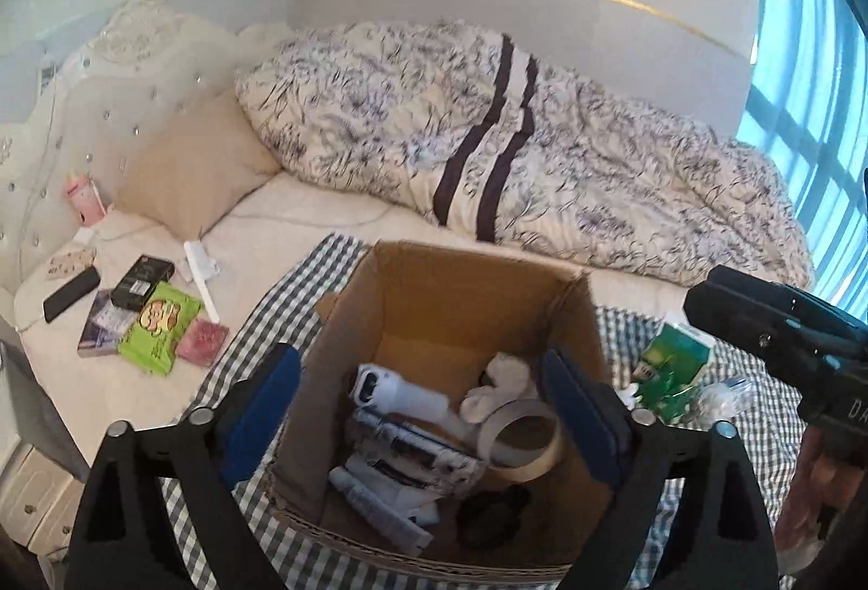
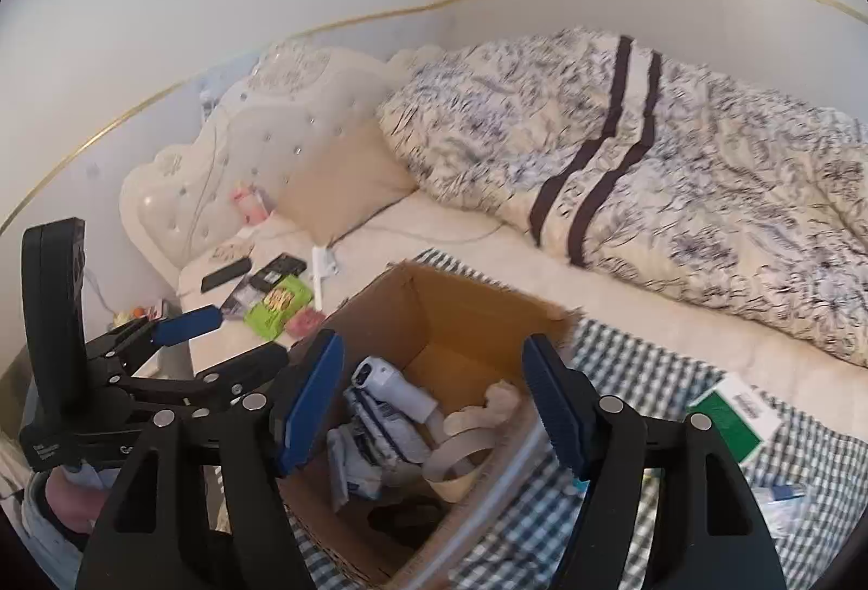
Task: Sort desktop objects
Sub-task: 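Carry the hair dryer and tape roll into the cardboard box and release both, then move both open tools back over the remaining items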
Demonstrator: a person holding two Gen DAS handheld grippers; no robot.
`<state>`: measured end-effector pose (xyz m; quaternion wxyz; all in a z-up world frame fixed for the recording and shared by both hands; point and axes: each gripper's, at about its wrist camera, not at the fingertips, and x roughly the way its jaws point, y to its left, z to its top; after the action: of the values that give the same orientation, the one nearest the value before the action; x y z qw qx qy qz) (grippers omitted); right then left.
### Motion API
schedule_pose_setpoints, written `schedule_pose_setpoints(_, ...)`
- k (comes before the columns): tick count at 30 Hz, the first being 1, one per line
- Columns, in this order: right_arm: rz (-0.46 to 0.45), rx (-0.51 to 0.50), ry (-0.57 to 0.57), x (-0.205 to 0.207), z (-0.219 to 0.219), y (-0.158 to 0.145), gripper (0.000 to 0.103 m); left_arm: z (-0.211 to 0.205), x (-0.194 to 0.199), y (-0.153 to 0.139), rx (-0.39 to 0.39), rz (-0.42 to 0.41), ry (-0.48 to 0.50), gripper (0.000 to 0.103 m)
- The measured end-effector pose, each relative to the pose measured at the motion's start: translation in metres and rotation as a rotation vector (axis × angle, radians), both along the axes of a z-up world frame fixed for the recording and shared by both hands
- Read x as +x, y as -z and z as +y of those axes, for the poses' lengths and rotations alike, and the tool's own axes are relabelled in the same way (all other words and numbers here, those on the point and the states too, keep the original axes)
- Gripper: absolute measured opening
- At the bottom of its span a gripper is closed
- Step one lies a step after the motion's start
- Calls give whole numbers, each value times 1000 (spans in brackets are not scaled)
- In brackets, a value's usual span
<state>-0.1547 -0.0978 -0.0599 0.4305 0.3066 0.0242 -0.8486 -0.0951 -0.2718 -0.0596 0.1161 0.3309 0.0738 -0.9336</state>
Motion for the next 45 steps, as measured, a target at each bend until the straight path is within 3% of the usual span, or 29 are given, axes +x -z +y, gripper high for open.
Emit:
schedule_pose_setpoints(4, 22, -15, 51, -3, 34, -16, 77, 18, -1, -12, -1, 6, 14, 99)
schedule_pose_setpoints(10, 83, -25, 134, 0, 94, -38, 90, 43, -3, -31, 86, 43, 40, 103)
schedule_pose_setpoints(15, 125, -23, 205, -2, 140, -48, 103, 76, -12, -39, 99, 43, 74, 103)
schedule_pose_setpoints(25, 106, -4, 367, -21, 234, -37, 103, 158, -41, -21, 42, -12, 182, 103)
schedule_pose_setpoints(32, 62, 78, 444, -40, 265, 2, 103, 197, -64, 15, 46, -63, 231, 103)
schedule_pose_setpoints(39, -49, 174, 467, -63, 270, 79, 103, 230, -83, 76, 23, -135, 272, 103)
schedule_pose_setpoints(45, -63, 226, 451, -74, 255, 132, 103, 234, -99, 130, 21, -198, 252, 103)
